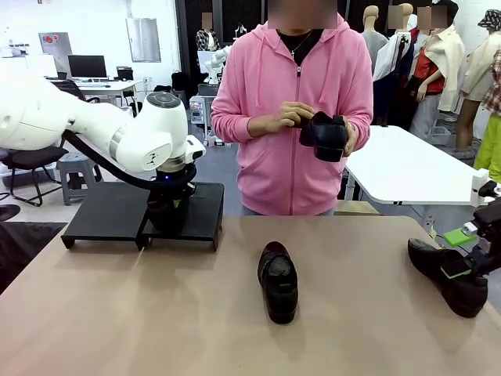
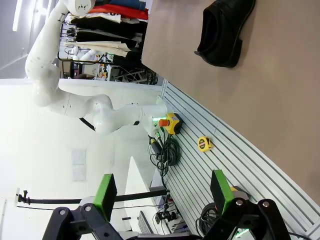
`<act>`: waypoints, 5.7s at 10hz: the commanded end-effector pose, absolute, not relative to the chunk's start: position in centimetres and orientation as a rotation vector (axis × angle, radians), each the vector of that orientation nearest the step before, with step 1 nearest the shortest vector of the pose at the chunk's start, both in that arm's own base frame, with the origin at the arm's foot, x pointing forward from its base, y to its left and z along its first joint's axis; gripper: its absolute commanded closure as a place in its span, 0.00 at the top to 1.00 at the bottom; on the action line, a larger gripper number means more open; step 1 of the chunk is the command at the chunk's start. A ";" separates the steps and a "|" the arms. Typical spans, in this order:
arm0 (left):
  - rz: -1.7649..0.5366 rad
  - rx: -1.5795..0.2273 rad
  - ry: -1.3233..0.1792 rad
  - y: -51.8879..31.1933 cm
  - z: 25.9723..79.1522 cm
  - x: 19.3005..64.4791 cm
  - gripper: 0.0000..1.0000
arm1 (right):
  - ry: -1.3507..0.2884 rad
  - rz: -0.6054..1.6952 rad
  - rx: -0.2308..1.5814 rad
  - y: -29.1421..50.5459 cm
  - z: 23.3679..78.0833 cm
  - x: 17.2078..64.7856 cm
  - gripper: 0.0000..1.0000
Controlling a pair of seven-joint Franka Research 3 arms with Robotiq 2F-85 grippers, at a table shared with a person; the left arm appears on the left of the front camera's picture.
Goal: Organize the shoes by placing them on the stand.
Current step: Place the Shoe from the middle of the table onto the Shoes Stand, then pick up one Shoe and place it in the middle of the table.
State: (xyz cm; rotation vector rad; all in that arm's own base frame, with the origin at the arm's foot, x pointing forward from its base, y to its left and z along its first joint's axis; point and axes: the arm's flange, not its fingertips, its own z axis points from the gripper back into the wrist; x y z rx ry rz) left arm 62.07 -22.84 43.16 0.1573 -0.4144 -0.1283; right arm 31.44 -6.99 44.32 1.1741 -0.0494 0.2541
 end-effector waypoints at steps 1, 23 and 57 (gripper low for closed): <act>-0.125 0.197 -0.405 -23.2 43.8 63.4 0.35 | -0.076 0.273 1.195 -7.0 44.6 31.7 1.00; 0.156 -0.868 -0.221 -6.1 50.1 33.9 0.76 | -0.076 0.273 1.195 -7.0 44.6 31.7 1.00; 0.156 -0.868 -0.221 -6.1 50.1 33.9 0.76 | -0.175 0.269 0.104 -8.8 37.2 47.3 1.00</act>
